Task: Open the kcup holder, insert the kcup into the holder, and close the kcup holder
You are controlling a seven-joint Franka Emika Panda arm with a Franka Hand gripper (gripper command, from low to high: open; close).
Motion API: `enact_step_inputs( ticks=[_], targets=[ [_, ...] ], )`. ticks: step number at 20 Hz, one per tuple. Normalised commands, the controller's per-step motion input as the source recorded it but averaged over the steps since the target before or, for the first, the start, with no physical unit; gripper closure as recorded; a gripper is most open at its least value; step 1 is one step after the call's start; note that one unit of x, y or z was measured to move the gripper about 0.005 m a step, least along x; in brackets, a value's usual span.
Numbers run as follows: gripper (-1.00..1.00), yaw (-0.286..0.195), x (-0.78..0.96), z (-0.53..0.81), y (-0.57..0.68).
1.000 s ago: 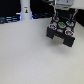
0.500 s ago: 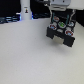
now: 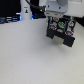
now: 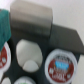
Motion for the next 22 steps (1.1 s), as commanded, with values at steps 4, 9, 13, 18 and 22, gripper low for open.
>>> enact_step_inputs(
  ticks=[4, 9, 13, 18, 22],
  targets=[
    [-1.0, 0.095, 0.65, -0.15, 0.13],
    [-1.0, 0.223, 0.1, -0.21, 0.18],
    [-1.0, 0.201, -0.11, -0.15, 0.24],
    [-1.0, 0.144, -0.27, -0.09, 0.4],
    [-1.0, 0.102, -0.28, -0.07, 0.55]
  ],
)
